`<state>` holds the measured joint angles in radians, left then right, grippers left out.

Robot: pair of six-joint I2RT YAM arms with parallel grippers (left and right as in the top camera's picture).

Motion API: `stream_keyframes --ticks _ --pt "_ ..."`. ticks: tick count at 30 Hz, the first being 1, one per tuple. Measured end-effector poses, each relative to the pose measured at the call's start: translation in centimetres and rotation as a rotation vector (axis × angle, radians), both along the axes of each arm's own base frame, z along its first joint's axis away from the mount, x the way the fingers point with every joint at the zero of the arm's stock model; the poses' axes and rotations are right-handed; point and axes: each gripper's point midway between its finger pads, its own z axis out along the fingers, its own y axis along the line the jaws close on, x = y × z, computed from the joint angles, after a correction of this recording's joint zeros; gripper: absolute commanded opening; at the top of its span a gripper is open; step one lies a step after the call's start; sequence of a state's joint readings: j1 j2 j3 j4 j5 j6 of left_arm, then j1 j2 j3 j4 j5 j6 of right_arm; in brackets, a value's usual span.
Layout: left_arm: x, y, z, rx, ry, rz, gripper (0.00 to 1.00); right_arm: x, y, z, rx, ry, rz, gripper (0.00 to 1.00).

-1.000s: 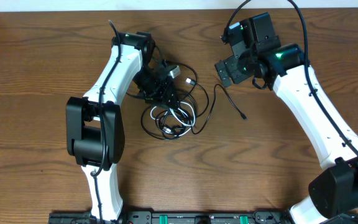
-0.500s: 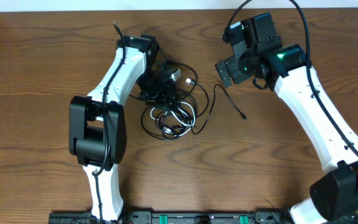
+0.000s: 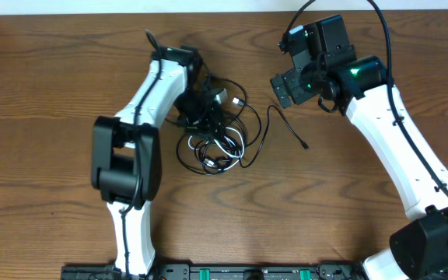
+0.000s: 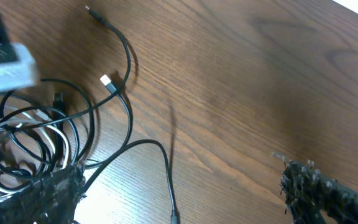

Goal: Untangle cables

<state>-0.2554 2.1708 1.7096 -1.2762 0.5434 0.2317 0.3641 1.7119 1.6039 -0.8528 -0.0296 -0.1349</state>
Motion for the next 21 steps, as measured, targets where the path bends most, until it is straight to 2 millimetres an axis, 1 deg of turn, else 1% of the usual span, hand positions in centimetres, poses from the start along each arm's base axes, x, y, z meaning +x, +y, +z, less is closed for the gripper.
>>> stream_keyframes --ticks 2,3,4,6,8,15,18,21 --pt "-0.4 -0.4 -1.1 0.008 0.029 -0.015 0.39 0.0 0.0 0.0 0.000 -0.001 0.000 0.99" --pt "-0.6 -0.6 -1.5 0.012 0.042 -0.021 0.22 0.0 0.0 0.0 0.000 0.000 0.000 0.99" --pt "-0.8 -0.8 -1.9 0.015 0.053 -0.025 0.08 0.0 0.0 0.0 0.000 0.000 0.000 0.99" --pt "-1.0 -1.0 -2.4 0.016 0.058 -0.034 0.07 0.0 0.0 0.0 0.000 0.000 0.000 0.99" --pt "-0.9 -1.1 -2.5 0.016 0.055 -0.033 0.07 0.0 0.0 0.0 0.000 0.000 0.000 0.99" --pt "-0.3 -0.1 -2.2 0.009 0.049 0.001 0.07 0.0 0.0 0.0 0.000 -0.001 0.000 0.99" --pt "0.5 0.8 -0.9 -0.003 0.015 0.033 0.07 0.0 0.0 0.0 0.000 -0.001 0.000 0.99" --pt "1.4 1.9 1.5 -0.024 -0.051 0.071 0.07 0.0 0.0 0.0 0.000 0.000 0.000 0.99"
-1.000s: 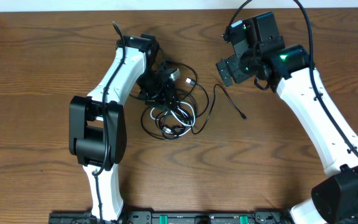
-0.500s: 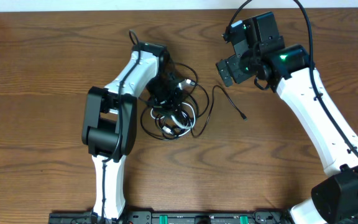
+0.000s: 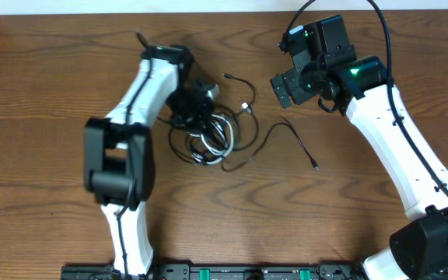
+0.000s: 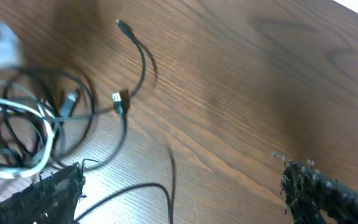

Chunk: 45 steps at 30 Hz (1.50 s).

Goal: Untangle cables

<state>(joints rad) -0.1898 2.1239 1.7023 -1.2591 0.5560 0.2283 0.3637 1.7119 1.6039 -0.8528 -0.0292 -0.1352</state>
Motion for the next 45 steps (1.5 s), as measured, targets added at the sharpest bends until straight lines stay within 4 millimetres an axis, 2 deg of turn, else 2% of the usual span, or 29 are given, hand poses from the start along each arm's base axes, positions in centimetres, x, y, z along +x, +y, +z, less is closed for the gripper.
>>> stream_keyframes --ticks 8,10,14,21,24,30,40,45 --pt "1.8 3.2 8.9 -0.059 -0.256 0.103 0.07 -0.5 0.5 -0.2 0.025 0.025 0.022 0.99" --pt "1.6 3.3 11.1 -0.078 -0.317 0.111 0.07 -0.8 0.8 -0.2 0.039 0.036 0.034 0.98" --pt "0.8 2.8 13.5 -0.106 -0.377 0.100 0.08 -1.5 1.9 -0.3 0.053 0.051 0.070 0.97" --pt "-1.3 0.3 16.2 -0.143 -0.435 0.024 0.07 -3.8 5.8 -0.4 0.048 0.063 0.199 0.96" --pt "-2.3 -1.0 17.0 -0.158 -0.451 -0.015 0.07 -4.2 6.5 -0.4 0.048 0.062 0.224 0.96" --pt "-3.3 -1.5 18.6 -0.185 -0.507 -0.056 0.07 -4.1 6.4 -0.4 0.043 0.058 0.228 0.96" --pt "-4.8 -2.7 21.0 -0.352 -0.565 -0.167 0.07 -3.8 6.2 -0.1 0.052 0.045 0.235 0.95" --pt "-4.4 -2.0 22.6 -0.476 -0.618 -0.171 0.07 -3.7 5.2 1.9 0.082 0.000 0.227 0.96"
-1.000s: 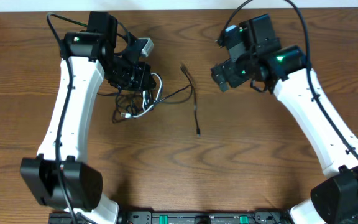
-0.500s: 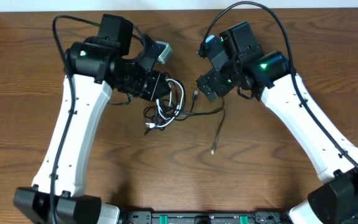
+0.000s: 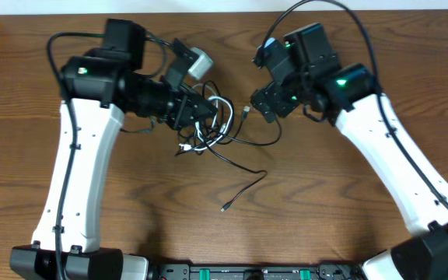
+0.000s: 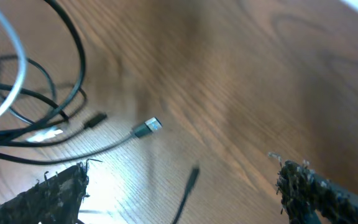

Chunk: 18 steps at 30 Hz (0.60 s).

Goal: Untangle cables

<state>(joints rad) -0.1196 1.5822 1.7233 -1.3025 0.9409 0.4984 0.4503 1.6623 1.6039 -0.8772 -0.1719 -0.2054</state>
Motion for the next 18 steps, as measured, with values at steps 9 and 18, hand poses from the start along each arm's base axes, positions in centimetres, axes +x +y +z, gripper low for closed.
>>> stream_keyframes --ticks 9,18 --pt "0.6 0.9 1.6 -0.149 -0.026 -0.016 0.08 -1.3 -0.5 4.9 0.159 -0.051 0.059 0.96" --pt "1.0 0.4 1.3 -0.185 -0.006 -0.039 0.08 -3.0 1.7 5.8 0.274 -0.014 0.185 0.96"
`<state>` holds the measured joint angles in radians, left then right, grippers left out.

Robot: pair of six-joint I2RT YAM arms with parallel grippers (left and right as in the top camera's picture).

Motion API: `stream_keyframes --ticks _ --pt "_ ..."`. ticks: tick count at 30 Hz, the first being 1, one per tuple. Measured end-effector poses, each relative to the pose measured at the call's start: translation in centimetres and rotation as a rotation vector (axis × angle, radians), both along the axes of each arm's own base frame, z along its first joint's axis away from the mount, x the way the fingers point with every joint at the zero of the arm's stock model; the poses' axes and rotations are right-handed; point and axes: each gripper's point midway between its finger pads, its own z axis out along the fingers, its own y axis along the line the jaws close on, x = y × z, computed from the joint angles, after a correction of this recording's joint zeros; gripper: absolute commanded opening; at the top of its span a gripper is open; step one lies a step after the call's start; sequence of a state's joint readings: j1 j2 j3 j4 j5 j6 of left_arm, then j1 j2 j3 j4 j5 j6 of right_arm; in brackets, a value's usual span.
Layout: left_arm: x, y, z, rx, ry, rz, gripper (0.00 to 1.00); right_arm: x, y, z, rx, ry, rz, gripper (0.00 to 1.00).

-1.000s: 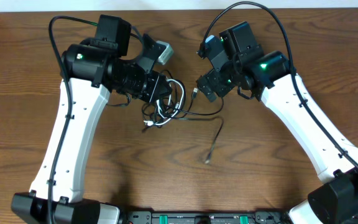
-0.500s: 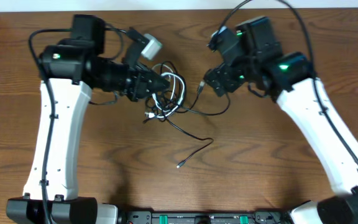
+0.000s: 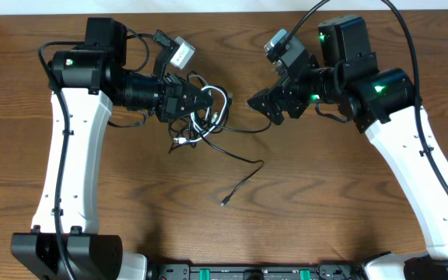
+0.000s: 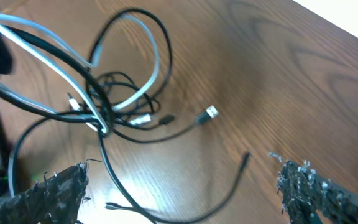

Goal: Untangle cables

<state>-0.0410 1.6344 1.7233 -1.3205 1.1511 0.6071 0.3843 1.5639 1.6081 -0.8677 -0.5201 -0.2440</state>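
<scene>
A tangle of black and white cables (image 3: 201, 117) hangs above the table with my left gripper (image 3: 195, 105) shut in the middle of it. A white adapter (image 3: 181, 53) sticks out of the bundle toward the back. One black cable (image 3: 243, 175) trails down, and its plug lies on the wood. My right gripper (image 3: 260, 103) is open just right of the tangle, nothing between its fingers. In the right wrist view the cable loops (image 4: 107, 93) lie ahead of the open gripper (image 4: 182, 196), along with a silver USB plug (image 4: 210, 112) and a black cable tip (image 4: 246, 157).
The brown wooden table (image 3: 348, 218) stretches out around both arms. A black rail (image 3: 239, 272) runs along the front edge. A pale wall edge (image 3: 208, 6) borders the back.
My right arm has swung so that its open gripper now points left at the tangle. The left gripper and the bundle have shifted slightly left and back. The trailing plug lies where it was.
First the tangle lay on the table centre with my left gripper on it and the right gripper open at the back right. Then the bundle sat a little further left. Later the bundle was up off the table with one black cable trailing down. Now the right gripper faces it.
</scene>
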Motion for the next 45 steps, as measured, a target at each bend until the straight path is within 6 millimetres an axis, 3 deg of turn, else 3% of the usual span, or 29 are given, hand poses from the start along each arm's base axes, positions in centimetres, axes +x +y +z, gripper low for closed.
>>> stream_keyframes --ticks 14,21,31,39,43,45 --pt "-0.3 -0.3 0.6 -0.043 0.010 -0.011 0.08 -2.2 3.3 0.8 0.078 -0.002 0.153 0.96" --pt "-0.4 -0.4 0.7 -0.050 0.013 -0.013 0.08 -1.6 4.0 -0.8 0.070 0.034 0.164 0.96" --pt "-0.8 -1.1 0.8 -0.056 0.017 -0.036 0.08 -1.3 4.4 -0.7 0.086 0.024 0.175 0.94" --pt "-1.1 -1.4 0.9 -0.058 0.020 -0.048 0.08 -1.2 5.1 -1.4 0.086 0.033 0.192 0.82" --pt "-1.1 -1.5 0.9 -0.063 0.022 -0.049 0.08 -1.3 5.4 -1.4 0.089 0.028 0.205 0.68" --pt "-1.1 -1.5 0.9 -0.064 0.021 -0.049 0.08 -1.2 5.5 -1.4 0.089 0.025 0.206 0.55"
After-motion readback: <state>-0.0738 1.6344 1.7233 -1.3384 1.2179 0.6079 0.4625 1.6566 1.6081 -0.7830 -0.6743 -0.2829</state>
